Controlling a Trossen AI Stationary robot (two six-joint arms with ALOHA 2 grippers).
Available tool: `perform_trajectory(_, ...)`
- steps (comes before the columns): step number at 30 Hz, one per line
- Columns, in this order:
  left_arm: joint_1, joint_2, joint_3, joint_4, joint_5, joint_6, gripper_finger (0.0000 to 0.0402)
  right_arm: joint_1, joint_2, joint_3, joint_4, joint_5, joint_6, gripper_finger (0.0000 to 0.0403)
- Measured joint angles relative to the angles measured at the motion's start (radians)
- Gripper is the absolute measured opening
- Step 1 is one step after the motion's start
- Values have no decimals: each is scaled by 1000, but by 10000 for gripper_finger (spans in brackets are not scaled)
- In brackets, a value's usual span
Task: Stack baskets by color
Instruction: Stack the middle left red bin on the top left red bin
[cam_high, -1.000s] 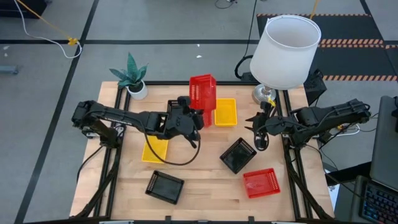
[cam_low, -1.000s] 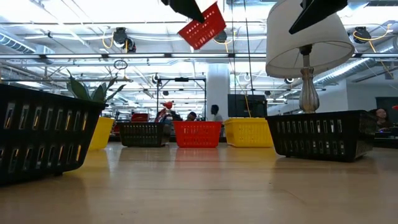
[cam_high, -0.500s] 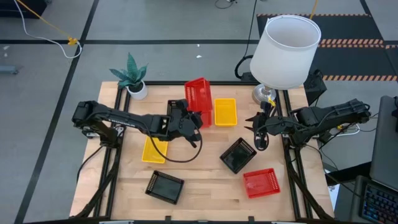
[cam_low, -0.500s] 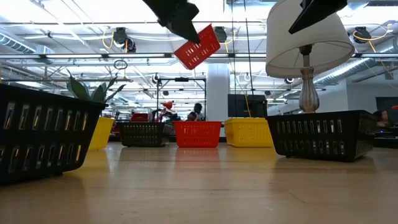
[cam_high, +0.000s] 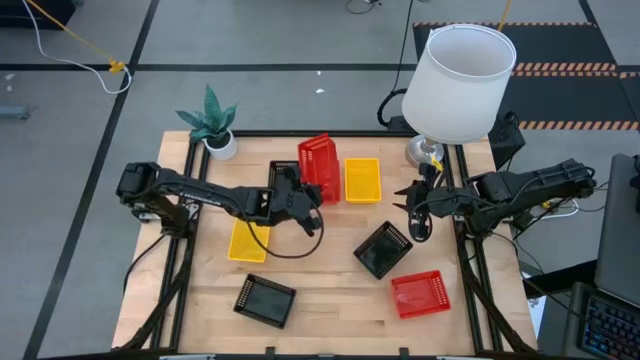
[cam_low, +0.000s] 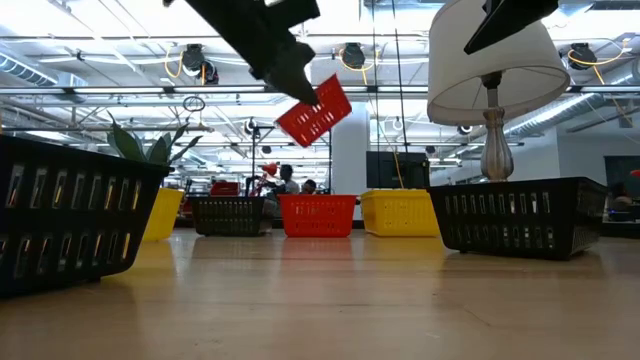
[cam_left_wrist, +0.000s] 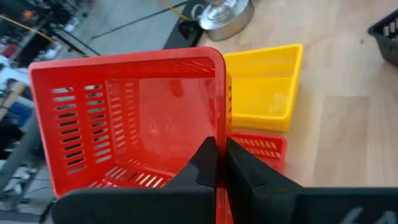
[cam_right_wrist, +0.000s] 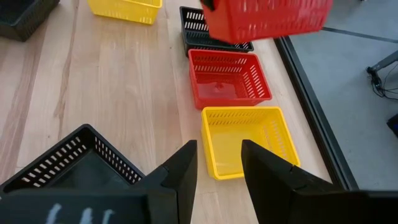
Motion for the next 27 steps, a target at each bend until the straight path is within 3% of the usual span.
perform_trajectory(8,51,0,-96,108,112,41,26,0,0,0,0,0,0,121)
perform_trajectory(13,108,0,-97,121,209,97,11,0,0,0,0,0,0,121)
perform_trajectory(19,111,38,-5,88,271,102,22,-3,0,0,1,9,-6,121)
perform_trajectory(27,88,207,204,-209,226,90,8,-2,0,0,18,22,-5,121)
